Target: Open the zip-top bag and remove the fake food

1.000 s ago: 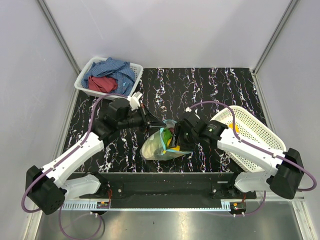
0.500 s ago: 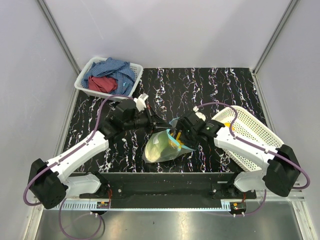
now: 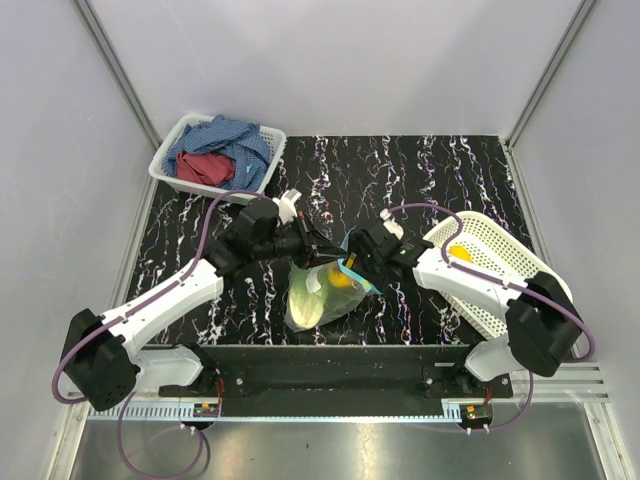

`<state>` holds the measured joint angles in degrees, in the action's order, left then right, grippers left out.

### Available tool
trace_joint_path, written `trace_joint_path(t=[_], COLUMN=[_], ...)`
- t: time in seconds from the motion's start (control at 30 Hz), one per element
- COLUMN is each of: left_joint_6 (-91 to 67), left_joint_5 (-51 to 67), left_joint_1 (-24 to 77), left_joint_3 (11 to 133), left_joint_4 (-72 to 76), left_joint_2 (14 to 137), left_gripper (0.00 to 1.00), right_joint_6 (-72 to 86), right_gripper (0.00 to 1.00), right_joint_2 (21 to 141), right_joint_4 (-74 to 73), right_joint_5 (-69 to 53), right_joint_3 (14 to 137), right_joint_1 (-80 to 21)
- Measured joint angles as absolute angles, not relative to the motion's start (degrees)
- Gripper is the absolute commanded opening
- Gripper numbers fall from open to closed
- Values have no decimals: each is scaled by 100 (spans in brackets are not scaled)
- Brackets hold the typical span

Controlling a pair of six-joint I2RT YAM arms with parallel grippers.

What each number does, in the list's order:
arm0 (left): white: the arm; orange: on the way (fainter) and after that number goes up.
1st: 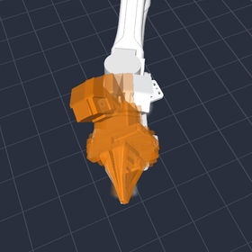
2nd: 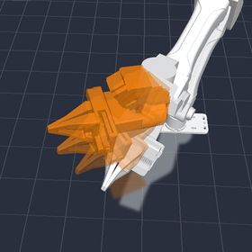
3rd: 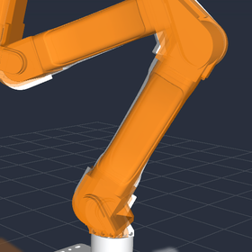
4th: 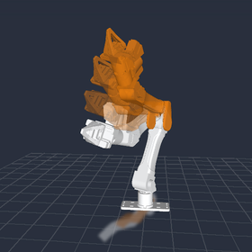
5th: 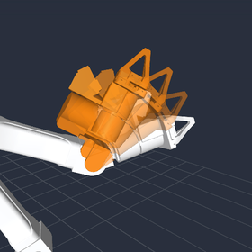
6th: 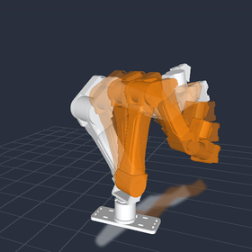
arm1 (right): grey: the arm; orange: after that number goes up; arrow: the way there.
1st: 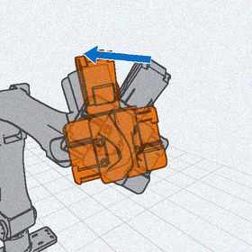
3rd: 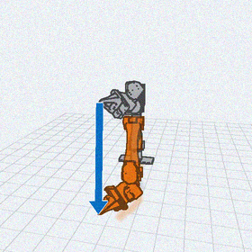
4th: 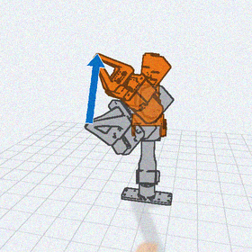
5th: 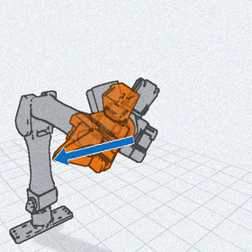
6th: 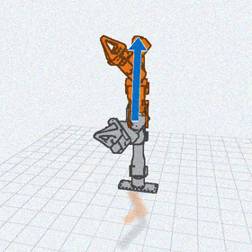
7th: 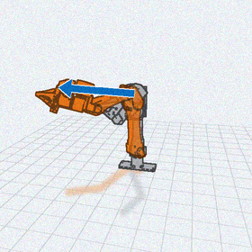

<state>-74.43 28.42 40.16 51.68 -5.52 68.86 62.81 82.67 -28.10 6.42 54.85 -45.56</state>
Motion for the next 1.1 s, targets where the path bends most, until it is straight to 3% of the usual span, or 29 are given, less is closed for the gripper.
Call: trace_joint_path(t=[0.23,0.33,0.4,0.53,0.7,0.8,0.93,1.1], left_joint_6=[-7452,-7467,-7470,-7470,-7478,-7489,-7491,-7489], left_joint_5=[2856,2862,2871,2869,2869,2869,2869,2875], left_joint_1=[4066,4080,4082,4084,4097,4104,4106,4108], left_joint_3=[5168,5168,5168,5144,5074,5041,5011,5011], left_joint_4=[-563,-569,-574,-598,-624,-611,-582,-582], left_joint_2=[6886,6884,6869,6788,6628,6558,6519,6545], left_gripper=[0,0,0,0,0,0,0,0], right_joint_6=[6071,5959,5898,5675,5343,5157,4969,4823], right_gripper=[69,53,35,13,8,13,58,76], right_joint_2=[8366,8399,8409,8390,8018,7673,7437,7494], right_joint_4=[-1695,-1358,-1192,-1017,-963,-965,-934,-939], right_joint_5=[670,668,670,694,676,604,248,-108], right_joint_3=[4980,4884,4849,4781,4595,4541,4534,4493], right_joint_1=[-4456,-4436,-4423,-4407,-4403,-4401,-4386,-4381])
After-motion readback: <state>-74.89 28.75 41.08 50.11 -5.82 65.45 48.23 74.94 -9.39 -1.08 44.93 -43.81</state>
